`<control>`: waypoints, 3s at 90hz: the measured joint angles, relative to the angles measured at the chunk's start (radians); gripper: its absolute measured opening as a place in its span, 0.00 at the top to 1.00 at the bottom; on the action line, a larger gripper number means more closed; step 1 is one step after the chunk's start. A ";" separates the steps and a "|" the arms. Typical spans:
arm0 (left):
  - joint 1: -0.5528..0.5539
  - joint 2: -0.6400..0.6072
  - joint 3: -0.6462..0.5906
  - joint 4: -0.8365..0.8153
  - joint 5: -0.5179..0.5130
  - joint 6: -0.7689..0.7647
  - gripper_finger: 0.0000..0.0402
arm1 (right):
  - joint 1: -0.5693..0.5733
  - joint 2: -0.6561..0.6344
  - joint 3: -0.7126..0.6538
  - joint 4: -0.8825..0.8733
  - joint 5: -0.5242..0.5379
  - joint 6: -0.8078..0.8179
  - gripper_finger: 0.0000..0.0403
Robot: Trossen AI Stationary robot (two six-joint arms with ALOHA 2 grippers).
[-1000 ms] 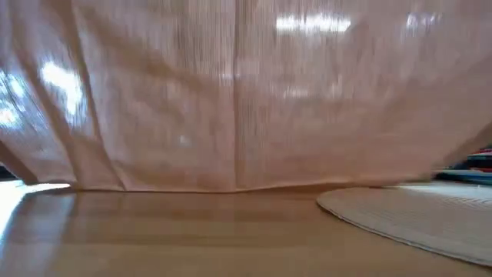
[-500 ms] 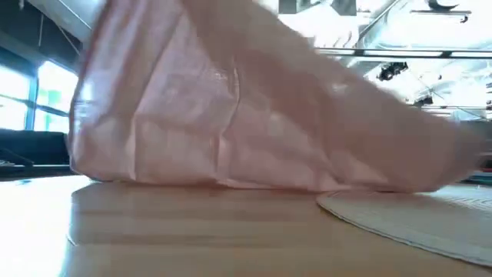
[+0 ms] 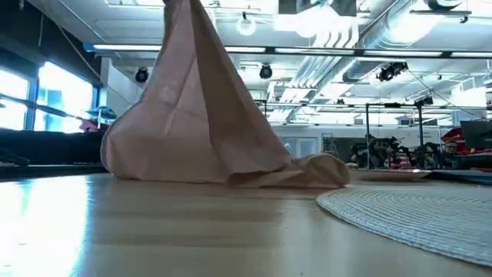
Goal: Set table place
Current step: Fold pink table napkin
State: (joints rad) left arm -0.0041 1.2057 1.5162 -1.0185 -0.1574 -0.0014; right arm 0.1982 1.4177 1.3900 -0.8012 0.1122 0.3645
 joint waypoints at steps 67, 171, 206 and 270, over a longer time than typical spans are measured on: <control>-0.055 0.006 0.000 -0.086 -0.009 -0.074 1.00 | -0.232 0.349 -0.382 0.632 -0.111 0.369 0.49; -0.055 0.006 0.000 -0.087 -0.039 -0.066 1.00 | -0.246 0.521 -0.186 0.388 -0.155 0.320 0.93; -0.055 0.006 0.000 -0.088 -0.039 -0.073 1.00 | -0.232 0.491 -0.187 0.481 -0.439 0.092 1.00; -0.056 0.006 0.000 -0.091 -0.040 -0.069 1.00 | -0.270 0.563 -0.187 0.446 -0.271 0.414 0.71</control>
State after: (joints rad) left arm -0.0597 1.2121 1.5162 -1.1099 -0.1970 -0.0701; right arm -0.0719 1.9812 1.2034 -0.3553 -0.1589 0.7780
